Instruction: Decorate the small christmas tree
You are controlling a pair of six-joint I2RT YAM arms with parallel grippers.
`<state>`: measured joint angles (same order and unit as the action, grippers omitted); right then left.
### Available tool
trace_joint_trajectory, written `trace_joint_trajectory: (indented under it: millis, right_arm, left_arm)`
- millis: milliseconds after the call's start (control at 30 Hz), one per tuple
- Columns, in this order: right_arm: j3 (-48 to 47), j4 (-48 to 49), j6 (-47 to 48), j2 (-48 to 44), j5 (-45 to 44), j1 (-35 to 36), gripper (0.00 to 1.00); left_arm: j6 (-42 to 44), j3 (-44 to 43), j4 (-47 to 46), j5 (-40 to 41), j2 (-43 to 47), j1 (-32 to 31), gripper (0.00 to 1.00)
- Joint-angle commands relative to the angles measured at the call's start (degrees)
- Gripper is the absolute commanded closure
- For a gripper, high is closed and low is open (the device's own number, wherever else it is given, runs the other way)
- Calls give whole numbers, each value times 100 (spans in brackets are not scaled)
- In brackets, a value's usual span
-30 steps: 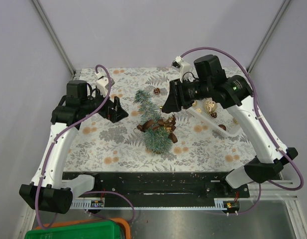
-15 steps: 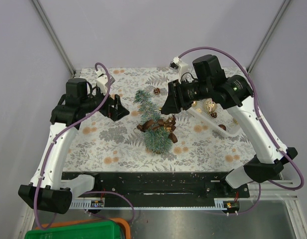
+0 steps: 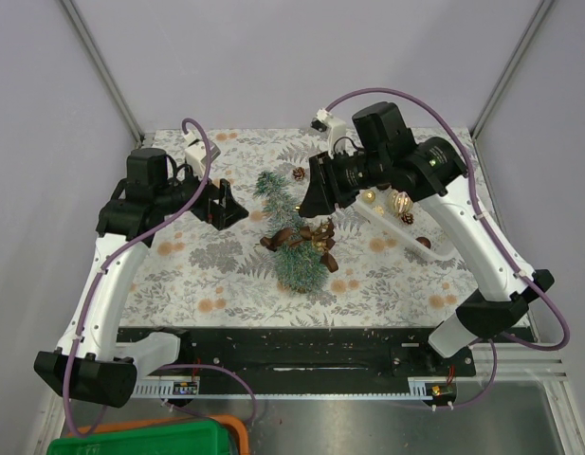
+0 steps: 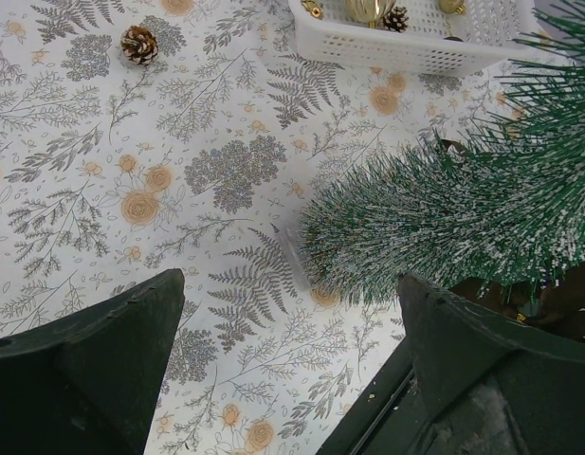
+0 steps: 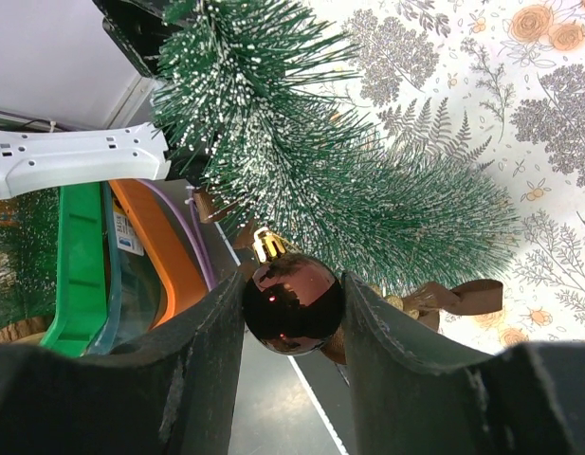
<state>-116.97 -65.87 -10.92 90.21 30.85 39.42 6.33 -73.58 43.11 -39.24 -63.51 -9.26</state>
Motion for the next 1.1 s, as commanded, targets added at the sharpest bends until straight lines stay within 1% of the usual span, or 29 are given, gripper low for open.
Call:
trace_joint_trajectory:
  millis: [0, 367, 467, 800, 1067]
  right_arm:
    - [-344, 13, 125, -13, -140, 75, 94]
    - [-344, -111, 239, -22, -352, 83, 93]
    - [-274, -119, 300, -21, -457, 75, 92]
    - [-63, -111, 424, -92, -782, 83, 92]
    - [148, -67, 485, -144, -879, 75, 92]
  left_arm:
    - [-53, -174, -286, -57, -4, -41, 1]
    - [-97, -95, -365, -75, 40, -50, 1]
    - [-88, -77, -365, -66, 49, -50, 1]
    - [-97, -51, -365, -92, 66, -59, 1]
    - [-114, -42, -365, -92, 57, -94, 1]
